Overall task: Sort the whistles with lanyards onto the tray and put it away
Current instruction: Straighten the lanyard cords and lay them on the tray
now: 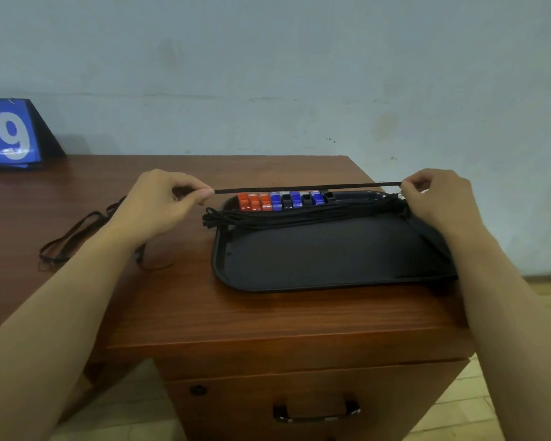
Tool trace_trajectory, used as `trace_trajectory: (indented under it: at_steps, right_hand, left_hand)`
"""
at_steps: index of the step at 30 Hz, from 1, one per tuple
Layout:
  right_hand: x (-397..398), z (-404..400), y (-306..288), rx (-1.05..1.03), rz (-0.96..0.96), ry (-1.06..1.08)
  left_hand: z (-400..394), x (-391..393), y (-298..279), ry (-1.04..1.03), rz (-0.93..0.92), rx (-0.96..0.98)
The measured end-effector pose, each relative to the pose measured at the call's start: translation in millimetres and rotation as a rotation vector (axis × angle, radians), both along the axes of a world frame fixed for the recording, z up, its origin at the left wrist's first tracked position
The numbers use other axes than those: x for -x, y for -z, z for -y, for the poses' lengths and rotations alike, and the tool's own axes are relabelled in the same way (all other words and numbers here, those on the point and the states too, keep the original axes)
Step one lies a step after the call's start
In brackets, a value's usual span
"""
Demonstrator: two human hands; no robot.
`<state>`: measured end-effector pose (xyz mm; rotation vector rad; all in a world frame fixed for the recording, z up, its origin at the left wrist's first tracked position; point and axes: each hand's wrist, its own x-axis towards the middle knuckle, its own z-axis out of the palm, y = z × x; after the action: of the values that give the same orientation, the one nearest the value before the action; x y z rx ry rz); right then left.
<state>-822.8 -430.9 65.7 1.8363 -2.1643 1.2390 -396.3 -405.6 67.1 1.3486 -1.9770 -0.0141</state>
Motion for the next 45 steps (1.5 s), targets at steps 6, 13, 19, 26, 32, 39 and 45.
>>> trace_trajectory:
  at_steps: [6,13,19,26,32,39,45]
  right_hand:
    - [3.8,3.1,0.3,-0.013,-0.033,0.019]
    - [2.7,0.2,2.5,-0.041,-0.064,0.068]
    - [1.5,-1.5,3.0,-0.049,-0.072,0.096]
    - [1.2,-2.8,2.6,-0.072,-0.081,0.106]
    - [0.7,-2.9,3.7,-0.068,-0.067,0.100]
    - [4.3,1.7,6.3,-0.090,-0.055,0.093]
    - [8.1,5.2,8.6,-0.049,-0.069,0.075]
  left_hand:
    - [3.8,-2.0,1.2,0.006,0.000,-0.034]
    - [2.8,-5.3,2.9,-0.017,-0.088,-0.014]
    - [4.4,-6.3,3.2,0.001,-0.019,-0.033]
    - [3.4,-5.9,4.8,0.049,0.009,-0.035]
    - [-0.3,-3.0,3.3,0.041,-0.011,-0.071]
    - [-3.0,-1.6,2.4,0.041,-0.020,-0.074]
    - [-3.7,-0.6,1.5,0.006,-0.036,-0.059]
